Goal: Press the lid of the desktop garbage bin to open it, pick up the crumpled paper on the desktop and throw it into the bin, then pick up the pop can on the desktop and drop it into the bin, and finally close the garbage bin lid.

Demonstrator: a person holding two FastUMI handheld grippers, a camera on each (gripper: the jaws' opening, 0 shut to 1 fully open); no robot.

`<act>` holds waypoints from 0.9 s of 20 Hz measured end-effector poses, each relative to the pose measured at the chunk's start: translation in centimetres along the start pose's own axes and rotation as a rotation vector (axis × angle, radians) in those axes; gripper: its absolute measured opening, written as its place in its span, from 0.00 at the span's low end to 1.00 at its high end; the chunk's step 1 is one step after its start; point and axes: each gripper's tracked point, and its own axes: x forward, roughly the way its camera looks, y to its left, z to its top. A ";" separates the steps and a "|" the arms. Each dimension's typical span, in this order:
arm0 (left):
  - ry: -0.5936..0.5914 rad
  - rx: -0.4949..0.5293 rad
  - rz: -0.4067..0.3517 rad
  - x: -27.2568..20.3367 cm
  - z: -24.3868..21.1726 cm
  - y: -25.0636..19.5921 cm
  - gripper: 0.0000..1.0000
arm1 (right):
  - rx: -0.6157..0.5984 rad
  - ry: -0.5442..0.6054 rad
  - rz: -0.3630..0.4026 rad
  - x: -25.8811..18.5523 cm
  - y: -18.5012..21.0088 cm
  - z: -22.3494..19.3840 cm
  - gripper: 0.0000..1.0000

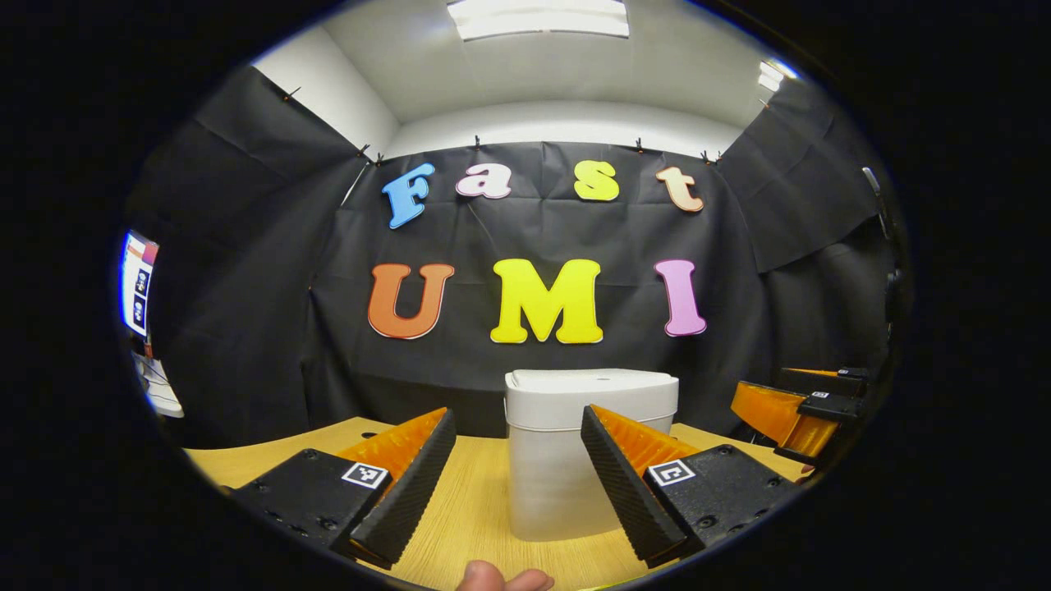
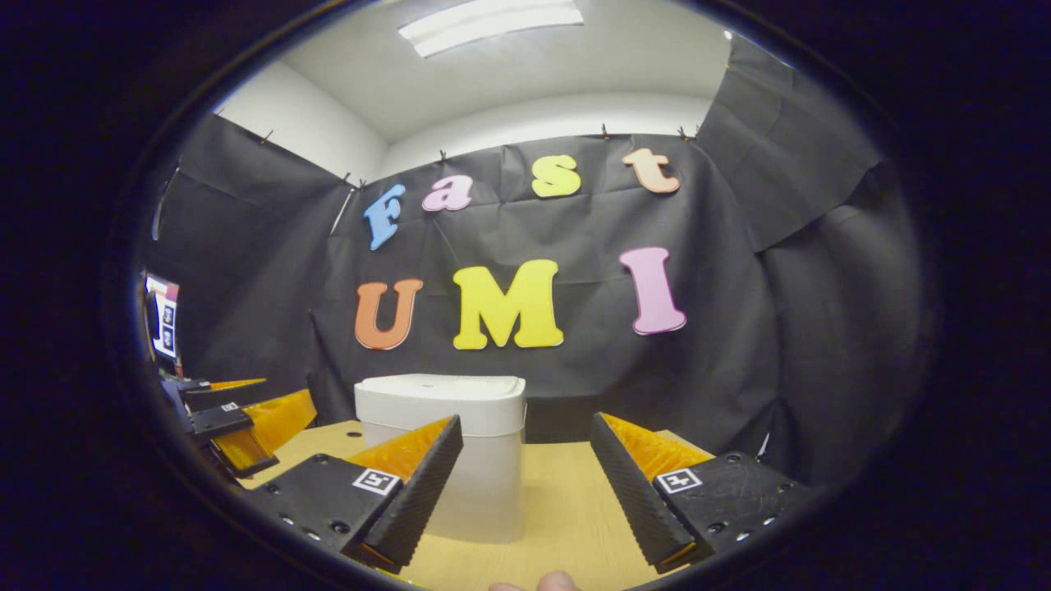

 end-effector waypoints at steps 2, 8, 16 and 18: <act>0.005 0.000 0.013 -0.3 -0.5 0.9 0.99 | -0.021 -0.002 -0.020 -0.4 -0.4 -0.7 0.97; 0.019 0.029 0.048 -1.0 -0.9 2.5 0.99 | -0.034 0.027 -0.028 -1.6 0.3 -2.7 0.97; 0.049 0.032 -0.037 -1.6 -2.0 -0.2 0.99 | -0.047 0.006 -0.053 -2.8 0.2 -2.9 0.97; 0.044 0.037 -0.036 -1.9 -1.7 0.0 0.99 | -0.033 0.010 -0.052 -2.8 0.6 -3.2 0.97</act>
